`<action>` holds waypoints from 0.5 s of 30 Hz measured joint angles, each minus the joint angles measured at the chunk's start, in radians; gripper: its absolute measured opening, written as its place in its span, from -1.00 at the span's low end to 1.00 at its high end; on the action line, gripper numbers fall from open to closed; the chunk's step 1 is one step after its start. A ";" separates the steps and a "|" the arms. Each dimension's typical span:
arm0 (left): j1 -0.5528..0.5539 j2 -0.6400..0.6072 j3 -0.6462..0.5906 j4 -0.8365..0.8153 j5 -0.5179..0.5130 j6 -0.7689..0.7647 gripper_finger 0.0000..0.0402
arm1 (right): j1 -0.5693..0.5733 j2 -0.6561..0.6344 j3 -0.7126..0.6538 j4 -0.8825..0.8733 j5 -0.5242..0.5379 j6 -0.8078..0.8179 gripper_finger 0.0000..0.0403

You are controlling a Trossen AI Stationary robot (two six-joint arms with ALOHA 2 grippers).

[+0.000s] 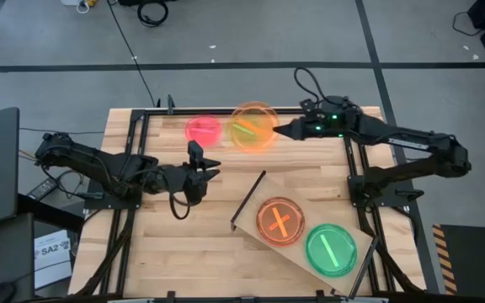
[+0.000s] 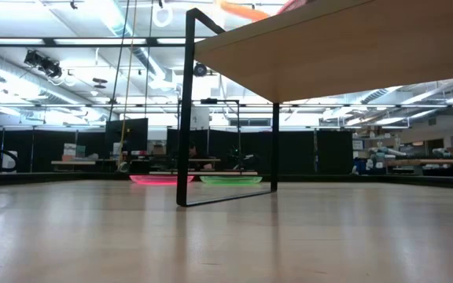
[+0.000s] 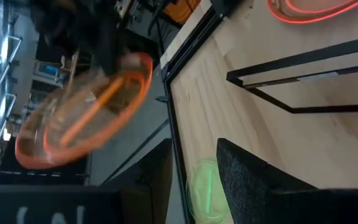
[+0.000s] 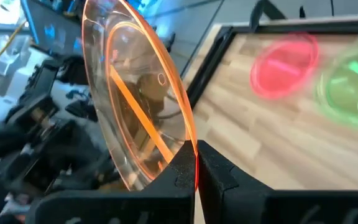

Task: Place and stack plates onto a shelf
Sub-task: Stack the transparent orange plate on the transparent green plate on the shelf

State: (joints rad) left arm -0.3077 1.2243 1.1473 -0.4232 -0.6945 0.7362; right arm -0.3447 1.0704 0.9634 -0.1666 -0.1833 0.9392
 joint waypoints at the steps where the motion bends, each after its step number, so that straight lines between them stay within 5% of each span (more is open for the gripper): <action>1: 0.000 0.000 0.000 0.000 0.000 -0.007 -0.34 | 0.000 -0.026 0.000 -0.035 -0.012 0.000 -0.96; 9: 0.002 0.000 0.000 0.000 0.000 -0.019 -0.34 | 0.016 -0.230 0.000 -0.273 -0.175 0.010 -0.96; 15: 0.002 0.000 0.000 -0.001 0.000 -0.026 -0.34 | 0.081 -0.330 0.000 -0.479 -0.186 0.028 -0.96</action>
State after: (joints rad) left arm -0.3061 1.2240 1.1473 -0.4244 -0.6945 0.7107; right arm -0.2640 0.7408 0.9634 -0.6459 -0.3695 0.9670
